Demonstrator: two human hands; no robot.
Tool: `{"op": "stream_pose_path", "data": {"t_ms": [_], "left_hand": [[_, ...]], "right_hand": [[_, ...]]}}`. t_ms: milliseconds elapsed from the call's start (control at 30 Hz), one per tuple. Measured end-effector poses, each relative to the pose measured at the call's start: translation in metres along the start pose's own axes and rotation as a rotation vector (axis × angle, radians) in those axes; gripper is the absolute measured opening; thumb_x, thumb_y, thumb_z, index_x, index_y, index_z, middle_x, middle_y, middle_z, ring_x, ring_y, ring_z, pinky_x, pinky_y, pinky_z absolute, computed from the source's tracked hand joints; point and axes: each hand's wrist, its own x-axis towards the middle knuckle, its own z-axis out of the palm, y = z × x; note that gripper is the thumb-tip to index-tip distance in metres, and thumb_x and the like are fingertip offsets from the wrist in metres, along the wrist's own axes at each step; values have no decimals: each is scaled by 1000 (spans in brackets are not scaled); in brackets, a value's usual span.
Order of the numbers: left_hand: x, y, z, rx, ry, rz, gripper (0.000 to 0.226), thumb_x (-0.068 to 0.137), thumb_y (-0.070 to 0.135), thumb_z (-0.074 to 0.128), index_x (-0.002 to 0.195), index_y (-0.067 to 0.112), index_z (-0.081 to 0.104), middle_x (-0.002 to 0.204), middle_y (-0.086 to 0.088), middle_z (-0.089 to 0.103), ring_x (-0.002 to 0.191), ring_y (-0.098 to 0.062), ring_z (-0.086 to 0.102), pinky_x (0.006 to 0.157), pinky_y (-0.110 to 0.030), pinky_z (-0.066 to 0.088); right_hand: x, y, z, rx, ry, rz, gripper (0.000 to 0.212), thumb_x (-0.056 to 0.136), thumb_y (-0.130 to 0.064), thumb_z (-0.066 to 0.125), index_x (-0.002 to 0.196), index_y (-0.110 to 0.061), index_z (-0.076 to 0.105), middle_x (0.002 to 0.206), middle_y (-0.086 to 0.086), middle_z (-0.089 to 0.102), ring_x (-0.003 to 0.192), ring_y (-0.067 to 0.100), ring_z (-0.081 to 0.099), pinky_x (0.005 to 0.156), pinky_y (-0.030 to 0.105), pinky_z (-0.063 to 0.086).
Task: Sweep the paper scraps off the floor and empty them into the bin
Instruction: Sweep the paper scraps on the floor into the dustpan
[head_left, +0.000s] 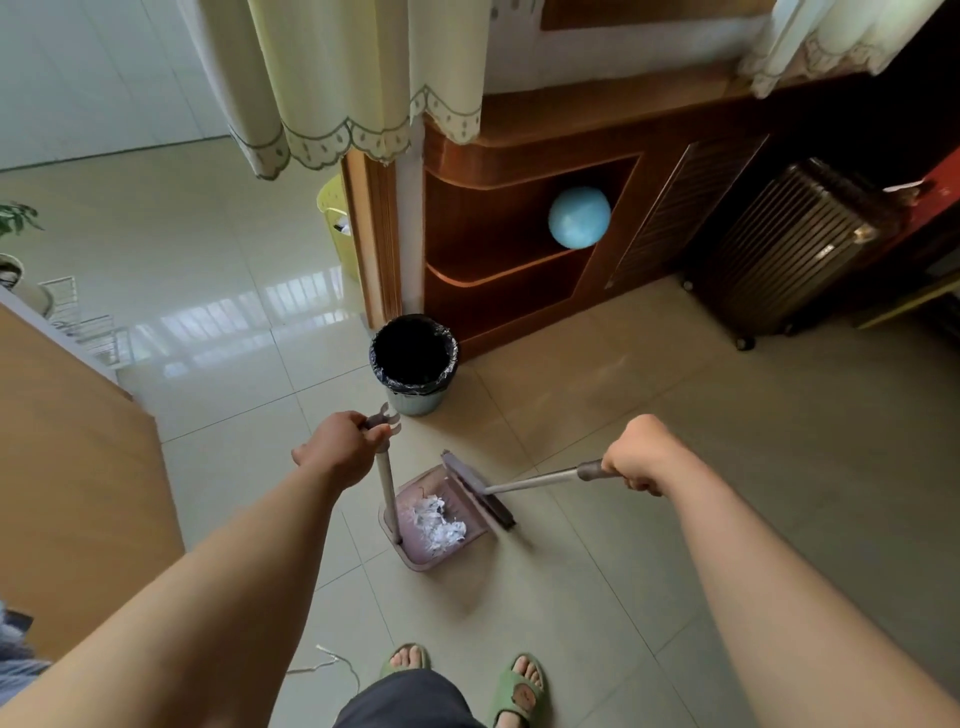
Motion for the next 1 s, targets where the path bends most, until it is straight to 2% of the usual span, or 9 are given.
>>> {"op": "stream_pose_path", "data": {"t_ms": [167,367,500,600,667,733,800,867,1000], "left_hand": [[3,-20,-27,12,53,-55,25,99,41,51,89,24,65,67,15,57,85,-23,54,92,-39,34],[7,-58,-54,25,153,-161,32,98,43,48,89,21,69,77,5,64,89,-27,58,91,-39,30],[10,-79,-62,46,186,-226,34,98,44,47,89,23,71,88,2,70,91,-26,59,102,-43,30],[10,-86,-64,51,202,-233,33,98,42,47,89,22,72,88,2,69,89,-26,58,103,-43,30],[10,-87,-65,52,196,-230,33,99,42,47,90,21,71,90,1,69,89,-25,56,100,-42,30],[11,-85,-65,43,187,-228,32,99,42,47,92,21,70,91,-1,69,89,-26,55,100,-42,30],[12,-84,-64,47,172,-229,33,99,43,47,93,20,69,91,-2,68,90,-28,56,100,-43,32],[13,-83,-64,43,161,-225,33,99,44,47,95,21,70,93,-2,68,92,-28,56,100,-43,32],[11,-89,-72,37,163,-240,33,100,44,46,93,21,69,95,-2,69,92,-28,54,97,-42,29]], "right_hand": [[14,-25,14,64,89,27,35,76,-23,77,58,-10,49,42,4,48,40,18,40,49,22,32],[29,-64,47,75,103,20,27,82,-21,66,63,-11,50,61,6,57,53,21,52,48,20,37],[26,-87,74,33,24,-60,31,83,-40,68,87,-10,61,91,12,66,76,29,56,67,26,42],[14,-99,90,-33,3,-161,39,89,-45,61,103,-9,61,110,12,66,93,32,60,72,27,41],[6,-102,101,-103,-30,-213,32,91,-40,60,98,-9,59,105,12,65,93,32,59,69,27,40],[-2,-102,107,-166,-59,-227,24,90,-32,61,81,-11,53,84,7,61,78,29,57,57,25,39],[-13,-103,104,-210,-90,-229,33,88,-32,64,69,-12,47,66,4,51,59,24,53,44,24,32],[-26,-106,90,-209,-117,-240,40,85,-37,70,65,-11,46,60,4,49,46,20,45,41,23,30],[-40,-109,58,-159,-85,-273,40,79,-37,78,68,-10,51,57,4,48,44,18,39,40,23,29]]}}
